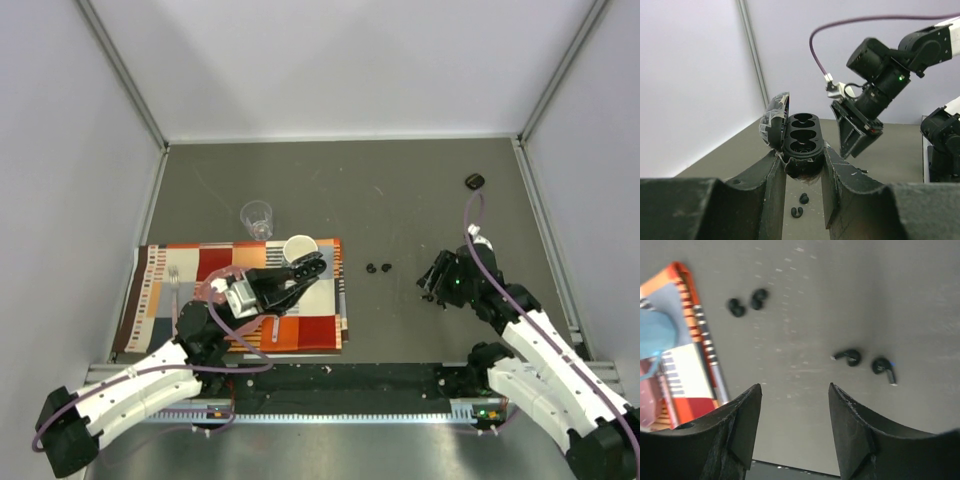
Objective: Insert the wireless bluetooth earbuds into the charging case
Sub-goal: Adjust the earbud at the center of the board.
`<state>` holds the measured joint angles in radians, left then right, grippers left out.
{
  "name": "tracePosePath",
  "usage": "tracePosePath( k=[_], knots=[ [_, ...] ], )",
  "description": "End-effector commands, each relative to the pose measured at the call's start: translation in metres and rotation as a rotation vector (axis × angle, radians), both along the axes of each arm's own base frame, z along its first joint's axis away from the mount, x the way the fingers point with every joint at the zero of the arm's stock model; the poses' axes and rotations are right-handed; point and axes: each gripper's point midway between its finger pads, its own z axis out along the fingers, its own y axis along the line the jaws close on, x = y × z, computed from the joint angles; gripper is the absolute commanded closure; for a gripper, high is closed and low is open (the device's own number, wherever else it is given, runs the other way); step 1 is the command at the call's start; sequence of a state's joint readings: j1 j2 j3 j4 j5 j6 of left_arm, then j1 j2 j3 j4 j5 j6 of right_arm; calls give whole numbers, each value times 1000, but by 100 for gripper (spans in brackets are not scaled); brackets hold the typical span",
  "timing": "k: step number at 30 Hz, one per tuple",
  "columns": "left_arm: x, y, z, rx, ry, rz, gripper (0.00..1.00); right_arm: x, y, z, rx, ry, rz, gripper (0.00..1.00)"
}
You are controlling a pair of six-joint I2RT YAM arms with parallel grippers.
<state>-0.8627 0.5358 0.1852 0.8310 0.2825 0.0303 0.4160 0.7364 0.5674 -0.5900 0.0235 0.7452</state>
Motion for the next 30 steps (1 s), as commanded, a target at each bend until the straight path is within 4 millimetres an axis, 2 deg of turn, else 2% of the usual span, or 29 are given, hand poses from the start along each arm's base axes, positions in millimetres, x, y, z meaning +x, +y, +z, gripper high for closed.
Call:
tracePosePath(
  k=[1, 2, 5, 9, 10, 12, 13, 16, 17, 18, 25, 26, 27, 29, 30],
  knots=[
    [-2, 4, 10, -17, -42, 12, 100, -9, -14, -16, -4, 29, -36, 45],
    [-2, 4, 11, -18, -42, 12, 100, -8, -2, -9, 41, 4, 27, 45],
    [0, 4, 10, -16, -39, 19, 100, -3, 15, 7, 101, -58, 114, 49],
    [2, -1, 8, -4, -21, 9, 100, 12, 33, 15, 184, -101, 144, 52],
    [2, -1, 9, -6, -19, 6, 100, 16, 37, 8, 195, -68, 142, 53],
    [2, -2, 8, -4, -14, 0, 100, 26, 46, 14, 220, -81, 163, 56],
    [2, -2, 8, -5, -12, -2, 100, 30, 49, 6, 212, -50, 172, 57],
    [2, -1, 8, -9, -7, 4, 100, 45, 62, 15, 234, -75, 222, 60],
    [3, 1, 8, -14, -7, 11, 100, 47, 67, 8, 238, -40, 237, 62],
    [3, 0, 8, -12, -4, 12, 100, 54, 71, 14, 246, -55, 248, 63],
    [5, 4, 6, -21, 8, 30, 100, 78, 94, 7, 219, -20, 300, 69],
    [4, 4, 6, -21, 8, 28, 100, 84, 96, 11, 214, -27, 298, 70],
    [5, 5, 7, -24, 6, 33, 100, 86, 98, 2, 197, 0, 297, 71],
    [4, 5, 8, -26, 5, 30, 100, 94, 98, -1, 168, 12, 280, 73],
    [3, 5, 7, -25, 7, 27, 100, 96, 96, -9, 149, 33, 267, 73]
  ],
)
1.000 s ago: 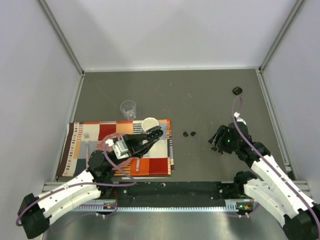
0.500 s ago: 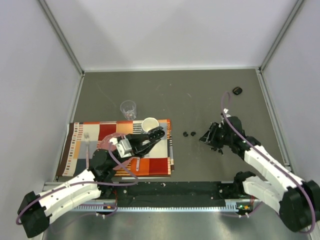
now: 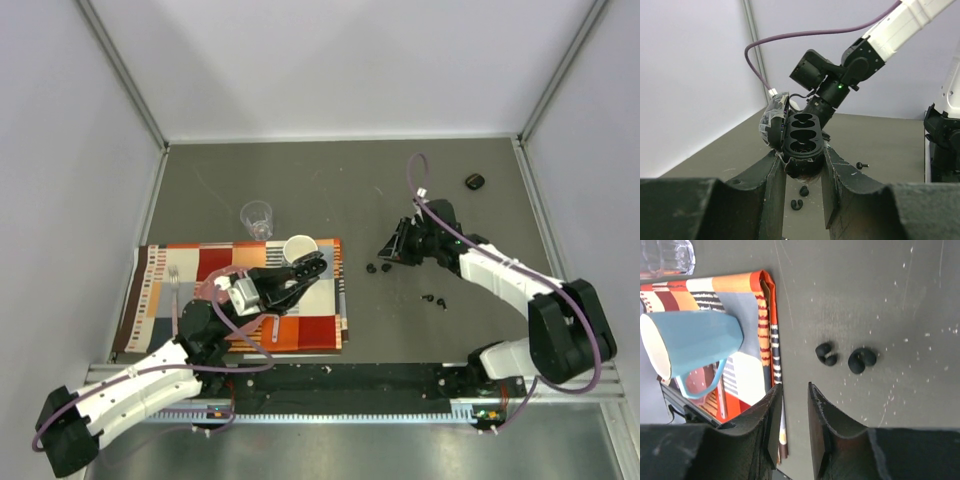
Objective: Insert the wireless bluetooth earbuds into the charging case
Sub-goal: Adjust the earbud at the center of the board.
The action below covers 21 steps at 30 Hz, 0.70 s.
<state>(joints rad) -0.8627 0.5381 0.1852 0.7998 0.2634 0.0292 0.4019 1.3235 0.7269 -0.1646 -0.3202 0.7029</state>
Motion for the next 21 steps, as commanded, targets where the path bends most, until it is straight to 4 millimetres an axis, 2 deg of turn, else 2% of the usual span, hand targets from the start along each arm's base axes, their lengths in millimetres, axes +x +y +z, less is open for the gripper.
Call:
tracePosePath(
  k=[1, 7, 15, 21],
  knots=[
    [-1, 6, 15, -43, -22, 13, 100, 27, 4, 2, -59, -42, -17, 74],
    [-3, 9, 15, -50, -19, 18, 100, 32, 6, -22, -101, 17, -10, 76],
    [-2, 10, 14, -50, -17, 20, 100, 40, 8, -36, -128, 39, -1, 76],
    [-2, 10, 16, -50, -25, 26, 100, 36, -1, -52, -175, 82, -24, 81]
  ],
)
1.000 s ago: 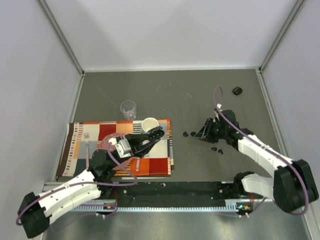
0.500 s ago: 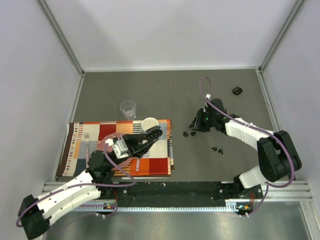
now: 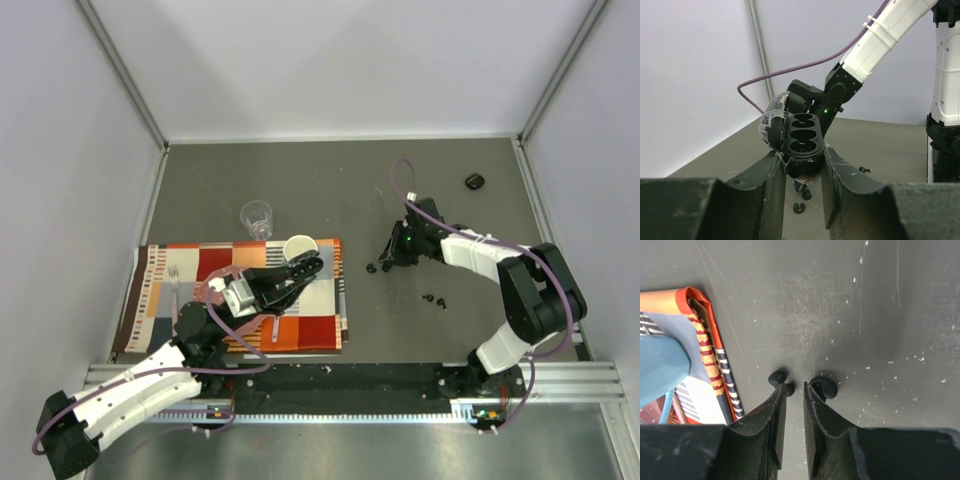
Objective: Insert the wireless bluetooth earbuds into the charging case
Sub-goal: Adjust the earbud at the center of the board.
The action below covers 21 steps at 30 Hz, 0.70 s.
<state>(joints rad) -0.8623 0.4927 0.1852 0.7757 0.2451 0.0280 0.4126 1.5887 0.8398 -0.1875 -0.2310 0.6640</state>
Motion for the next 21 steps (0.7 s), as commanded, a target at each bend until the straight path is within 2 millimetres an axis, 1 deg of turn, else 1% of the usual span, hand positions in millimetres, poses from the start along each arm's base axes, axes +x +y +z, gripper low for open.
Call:
tracePosePath(
  k=[1, 4, 6, 7, 9, 16, 21],
  knots=[
    [0, 4, 9, -25, -18, 10, 100, 10, 1, 1, -30, -28, 1, 82],
    [-1, 3, 9, -23, -21, 9, 100, 5, -4, -7, -47, -13, -9, 82],
    [-1, 3, 10, -24, -23, 7, 100, 3, -4, -7, -45, -20, -8, 83],
    [-1, 3, 10, -22, -25, 5, 100, 0, -7, -10, -52, -14, -11, 83],
    [-1, 2, 10, -21, -24, 5, 100, -1, -9, -8, -48, -25, -21, 83],
    [0, 1, 8, -14, -21, 3, 100, -21, -19, -13, -54, -20, -39, 83],
    [0, 1, 9, -13, -24, 6, 100, -35, -25, -10, -34, -35, -52, 83]
  ],
)
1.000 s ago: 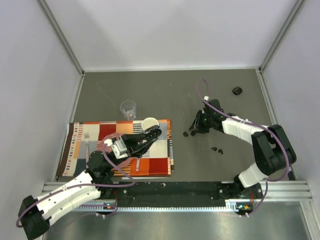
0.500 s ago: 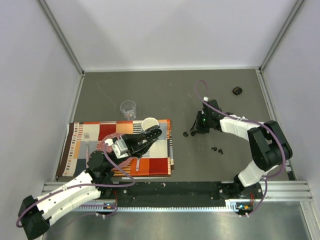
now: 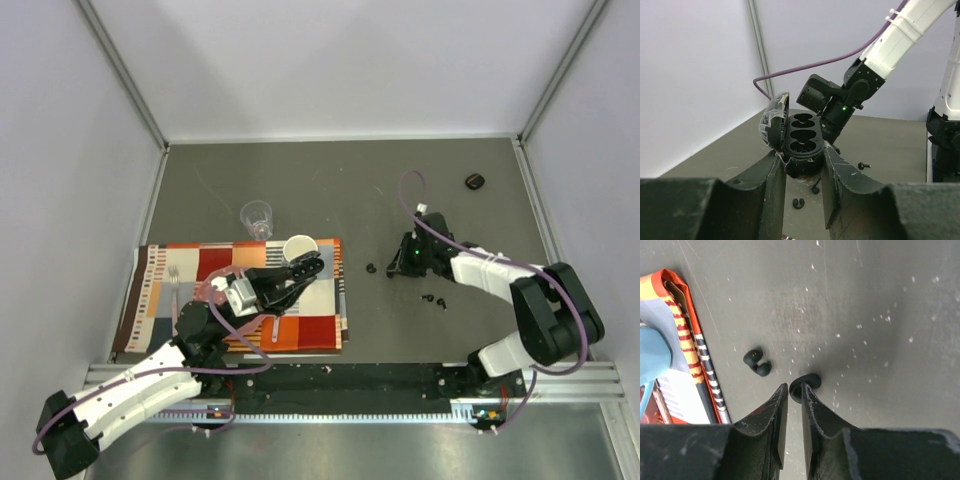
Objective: Insert the wireless bluetooth earbuds into the charging case
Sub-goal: Adjust the earbud at the center of the board.
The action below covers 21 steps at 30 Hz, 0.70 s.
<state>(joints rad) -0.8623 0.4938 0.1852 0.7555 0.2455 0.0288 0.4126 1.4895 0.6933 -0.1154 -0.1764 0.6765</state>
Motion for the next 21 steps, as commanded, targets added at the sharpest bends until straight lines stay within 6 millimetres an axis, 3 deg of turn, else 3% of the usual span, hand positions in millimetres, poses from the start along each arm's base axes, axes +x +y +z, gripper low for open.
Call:
tracePosePath(
  k=[1, 6, 13, 21],
  knots=[
    [-1, 2, 13, -29, -35, 4, 100, -22, -9, -3, -12, 8, -10, 83],
    [0, 2, 10, -24, -27, 8, 100, -34, -17, 6, 8, -30, -33, 82],
    [-1, 2, 10, -27, -24, 2, 100, -33, -18, 29, 29, -87, -46, 81],
    [-2, 4, 9, -28, -19, 5, 100, -33, -18, 26, 15, -64, -38, 77]
  ],
)
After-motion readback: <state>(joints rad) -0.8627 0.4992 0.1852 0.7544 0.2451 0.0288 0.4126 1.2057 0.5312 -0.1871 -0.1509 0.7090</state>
